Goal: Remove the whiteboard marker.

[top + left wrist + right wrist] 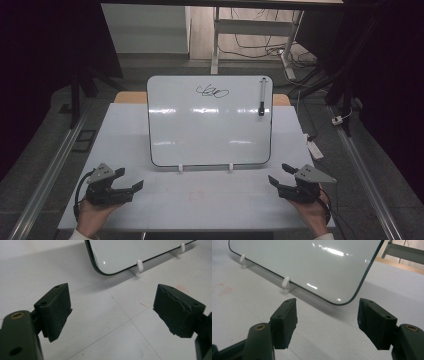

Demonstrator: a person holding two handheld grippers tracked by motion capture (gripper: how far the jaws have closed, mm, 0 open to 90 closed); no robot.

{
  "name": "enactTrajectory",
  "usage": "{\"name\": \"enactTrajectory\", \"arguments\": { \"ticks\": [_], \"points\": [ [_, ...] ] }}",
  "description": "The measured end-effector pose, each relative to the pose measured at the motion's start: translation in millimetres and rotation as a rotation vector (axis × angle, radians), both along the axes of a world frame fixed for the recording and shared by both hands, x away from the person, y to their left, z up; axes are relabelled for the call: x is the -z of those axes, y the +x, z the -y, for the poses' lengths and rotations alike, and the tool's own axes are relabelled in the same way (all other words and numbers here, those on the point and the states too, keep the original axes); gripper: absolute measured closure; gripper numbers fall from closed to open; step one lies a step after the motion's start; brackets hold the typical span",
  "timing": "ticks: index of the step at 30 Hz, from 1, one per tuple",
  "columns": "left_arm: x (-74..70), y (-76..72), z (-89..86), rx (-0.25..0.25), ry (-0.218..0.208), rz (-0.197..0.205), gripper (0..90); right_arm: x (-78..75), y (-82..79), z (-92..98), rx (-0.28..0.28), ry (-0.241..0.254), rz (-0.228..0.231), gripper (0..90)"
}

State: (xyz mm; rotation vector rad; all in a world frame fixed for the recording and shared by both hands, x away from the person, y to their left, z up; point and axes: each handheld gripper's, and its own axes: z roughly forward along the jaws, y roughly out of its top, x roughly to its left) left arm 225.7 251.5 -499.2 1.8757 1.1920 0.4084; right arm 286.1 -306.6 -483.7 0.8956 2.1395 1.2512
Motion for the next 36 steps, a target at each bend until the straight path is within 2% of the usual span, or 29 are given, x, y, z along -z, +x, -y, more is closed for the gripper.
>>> {"name": "enactTrajectory", "arguments": {
  "ticks": [7, 11, 12, 13, 15, 20, 23, 27, 29, 36],
  "points": [
    [-0.6, 0.0, -0.6, 0.005, -0.003, 0.003, 15.3, -3.7, 0.1, -2.7, -0.004, 0.005, 0.012, 33.1],
    [-0.6, 1.3, -0.7, 0.013, -0.016, -0.003, 15.3, -20.3, 6.3, -6.2, 0.006, 0.000, 0.052, 33.8],
    [-0.6, 1.3, -0.7, 0.013, -0.016, -0.003, 15.3, -20.3, 6.3, -6.2, 0.006, 0.000, 0.052, 33.8],
    [-0.5, 2.2, 0.1, 0.018, -0.014, -0.004, 15.3, -34.4, 13.1, -9.5, 0.019, 0.012, 0.076, 34.8],
    [-0.4, 2.3, 1.5, 0.021, -0.011, -0.005, 15.3, -51.3, 23.0, -14.6, 0.040, 0.014, 0.101, 35.6],
    [2.3, 2.7, 2.2, 0.033, -0.002, -0.009, 15.3, -93.9, 54.6, -33.4, 0.085, 0.007, 0.128, 37.5],
    [4.1, 2.7, 1.6, 0.034, 0.000, -0.013, 15.3, -114.3, 74.0, -47.1, 0.115, 0.002, 0.131, 38.4],
    [5.0, 2.5, 1.3, 0.034, 0.004, -0.011, 15.3, -130.5, 99.7, -64.0, 0.145, -0.028, 0.129, 39.3],
    [5.4, 2.4, 0.9, 0.035, 0.003, -0.011, 15.3, -135.4, 111.7, -69.6, 0.161, -0.028, 0.125, 40.3],
    [7.0, 2.9, -0.9, 0.035, 0.000, -0.014, 15.3, -146.6, 149.2, -78.5, 0.242, -0.030, 0.122, 45.5]
  ]
}}
